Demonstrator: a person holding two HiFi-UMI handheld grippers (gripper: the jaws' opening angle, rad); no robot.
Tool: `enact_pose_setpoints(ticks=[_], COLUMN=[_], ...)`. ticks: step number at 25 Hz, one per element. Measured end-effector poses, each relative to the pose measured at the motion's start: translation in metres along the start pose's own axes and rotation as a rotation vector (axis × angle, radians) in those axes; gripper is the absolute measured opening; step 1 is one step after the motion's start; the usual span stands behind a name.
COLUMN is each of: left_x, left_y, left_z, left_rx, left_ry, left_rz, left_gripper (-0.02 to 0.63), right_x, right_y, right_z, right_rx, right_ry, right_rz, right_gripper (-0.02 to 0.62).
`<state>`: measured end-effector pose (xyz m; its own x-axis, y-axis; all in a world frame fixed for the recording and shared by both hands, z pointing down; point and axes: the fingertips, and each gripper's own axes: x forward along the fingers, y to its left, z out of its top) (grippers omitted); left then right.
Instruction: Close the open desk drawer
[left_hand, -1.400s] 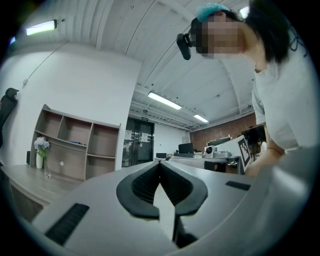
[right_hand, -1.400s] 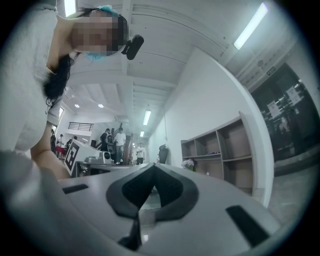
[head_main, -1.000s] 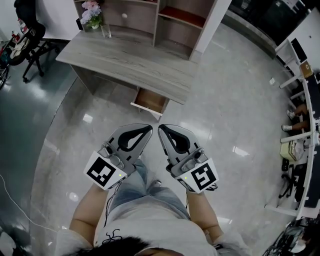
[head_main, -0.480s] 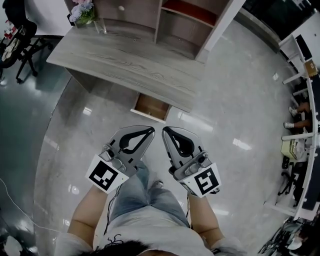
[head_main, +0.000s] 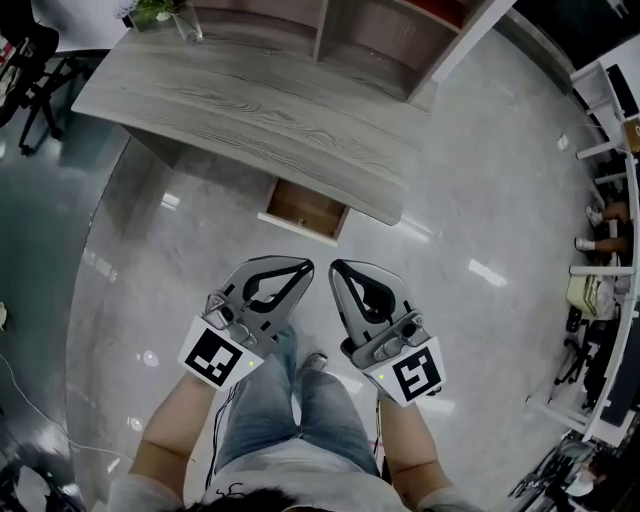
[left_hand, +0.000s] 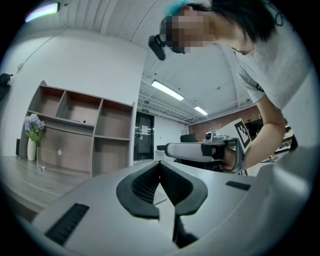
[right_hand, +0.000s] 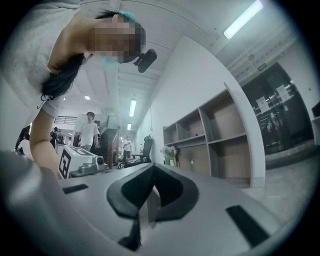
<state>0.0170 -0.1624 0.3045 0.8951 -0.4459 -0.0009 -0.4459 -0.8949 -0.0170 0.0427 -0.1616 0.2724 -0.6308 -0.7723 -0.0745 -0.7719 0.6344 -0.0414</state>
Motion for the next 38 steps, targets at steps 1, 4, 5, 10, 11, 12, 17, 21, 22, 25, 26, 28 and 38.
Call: enact_pose_setpoints(ticks=[1,4,5,10,11,12,17,21,22,25,26,28,38], left_x=[0.001,0.003,0.003,0.001,0.0,-0.001,0.0,0.001,0.001,0.0,0.0,0.001,0.016], left_y=[0.003,0.009,0.011,0.021,0.022,0.024,0.032,0.034,0.034,0.034,0.034,0.033,0.053], left_z=[-0.007,-0.033,-0.043,-0.094,-0.103,-0.111,-0.15,-0.181,-0.188,-0.209,-0.215,-0.226,-0.277], left_rx=[0.003,0.022,0.026,0.013,0.012,0.011,0.012,0.016,0.017,0.009,0.001,-0.008,0.011], left_ry=[0.005,0.031,0.043,0.093,0.098,0.102,0.125,0.137,0.141,0.144,0.142,0.135,0.113], left_rz=[-0.003,-0.004,-0.002,0.011,0.013,0.017,0.041,0.054,0.057,0.071,0.078,0.093,0.137], left_gripper=[0.011,0.011,0.011,0.011,0.011,0.011,0.011,0.011,0.011,0.011,0.011,0.011,0.011], right_x=[0.002,0.006,0.007,0.014,0.014,0.015,0.013,0.008,0.007,0.006,0.005,0.003,-0.003], right_y=[-0.002,-0.005,-0.006,-0.009,-0.009,-0.009,-0.011,-0.011,-0.011,-0.009,-0.008,-0.005,0.001], right_z=[-0.006,-0.024,-0.03,-0.058,-0.063,-0.068,-0.09,-0.108,-0.113,-0.127,-0.132,-0.14,-0.184], right_rx=[0.005,0.008,0.007,0.013,0.014,0.013,0.007,-0.003,-0.006,-0.003,-0.001,0.004,0.0], right_ry=[0.0,0.009,0.013,0.022,0.024,0.026,0.026,0.028,0.028,0.027,0.026,0.024,0.053], right_rz=[-0.002,-0.004,-0.004,0.006,0.01,0.014,0.035,0.055,0.06,0.069,0.071,0.075,0.105], right_gripper=[0.008,0.008,0.008,0.008,0.008,0.008,0.008,0.008,0.008,0.008,0.008,0.008,0.008])
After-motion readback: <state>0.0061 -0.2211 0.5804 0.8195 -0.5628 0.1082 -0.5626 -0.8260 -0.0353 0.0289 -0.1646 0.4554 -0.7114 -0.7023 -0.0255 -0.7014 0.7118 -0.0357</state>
